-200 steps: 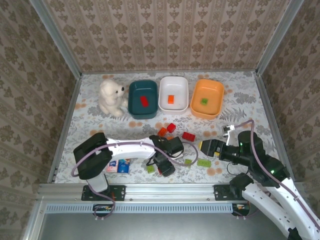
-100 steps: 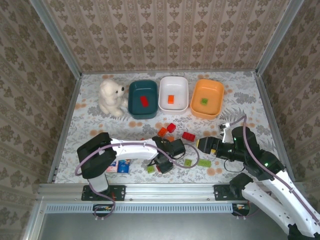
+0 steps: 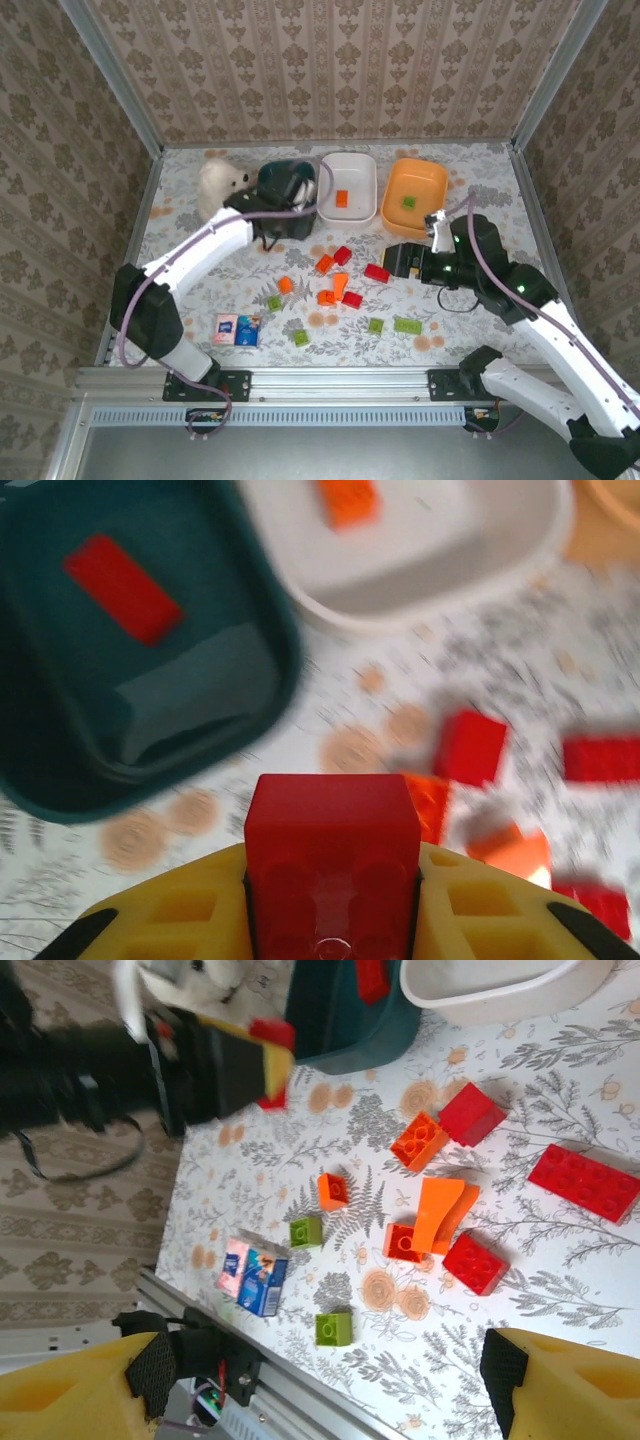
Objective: Sort the legos into containers by color
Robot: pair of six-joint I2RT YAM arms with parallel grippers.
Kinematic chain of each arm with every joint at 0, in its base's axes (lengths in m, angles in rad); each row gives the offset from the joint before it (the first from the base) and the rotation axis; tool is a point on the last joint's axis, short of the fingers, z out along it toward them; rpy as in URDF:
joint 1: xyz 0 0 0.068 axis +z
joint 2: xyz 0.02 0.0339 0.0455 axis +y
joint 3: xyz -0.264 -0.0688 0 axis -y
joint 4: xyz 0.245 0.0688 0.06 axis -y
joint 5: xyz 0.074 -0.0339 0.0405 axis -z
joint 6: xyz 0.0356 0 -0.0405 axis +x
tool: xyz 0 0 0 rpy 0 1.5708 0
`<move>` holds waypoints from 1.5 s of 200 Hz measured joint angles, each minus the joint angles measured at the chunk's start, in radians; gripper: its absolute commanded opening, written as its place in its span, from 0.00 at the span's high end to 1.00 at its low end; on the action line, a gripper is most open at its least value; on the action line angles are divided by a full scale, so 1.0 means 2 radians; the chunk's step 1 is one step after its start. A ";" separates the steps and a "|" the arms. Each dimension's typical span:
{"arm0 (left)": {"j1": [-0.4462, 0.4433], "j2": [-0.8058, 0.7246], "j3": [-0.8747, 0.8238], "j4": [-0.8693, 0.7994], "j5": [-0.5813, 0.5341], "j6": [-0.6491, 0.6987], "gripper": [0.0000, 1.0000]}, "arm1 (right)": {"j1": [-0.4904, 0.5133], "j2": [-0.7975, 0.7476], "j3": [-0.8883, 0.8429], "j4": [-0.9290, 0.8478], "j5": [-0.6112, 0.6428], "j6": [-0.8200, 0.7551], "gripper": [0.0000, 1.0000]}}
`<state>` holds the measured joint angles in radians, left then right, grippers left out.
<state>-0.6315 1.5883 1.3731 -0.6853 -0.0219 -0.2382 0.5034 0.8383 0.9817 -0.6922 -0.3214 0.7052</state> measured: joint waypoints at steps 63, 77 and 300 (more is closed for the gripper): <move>0.107 0.209 0.164 0.000 0.071 -0.049 0.69 | -0.006 0.099 0.030 0.031 -0.001 -0.014 0.18; 0.110 0.248 0.196 -0.009 0.082 -0.057 0.69 | -0.008 0.109 0.036 0.034 -0.002 -0.016 0.18; 0.109 0.211 0.200 -0.042 0.130 -0.113 0.33 | -0.024 0.162 0.084 0.009 0.052 -0.055 0.24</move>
<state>-0.4137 2.0102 1.7725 -0.7696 0.2382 -0.4652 0.4561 1.1629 1.1496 -0.6750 -0.2169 0.5961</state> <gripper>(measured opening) 0.656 0.770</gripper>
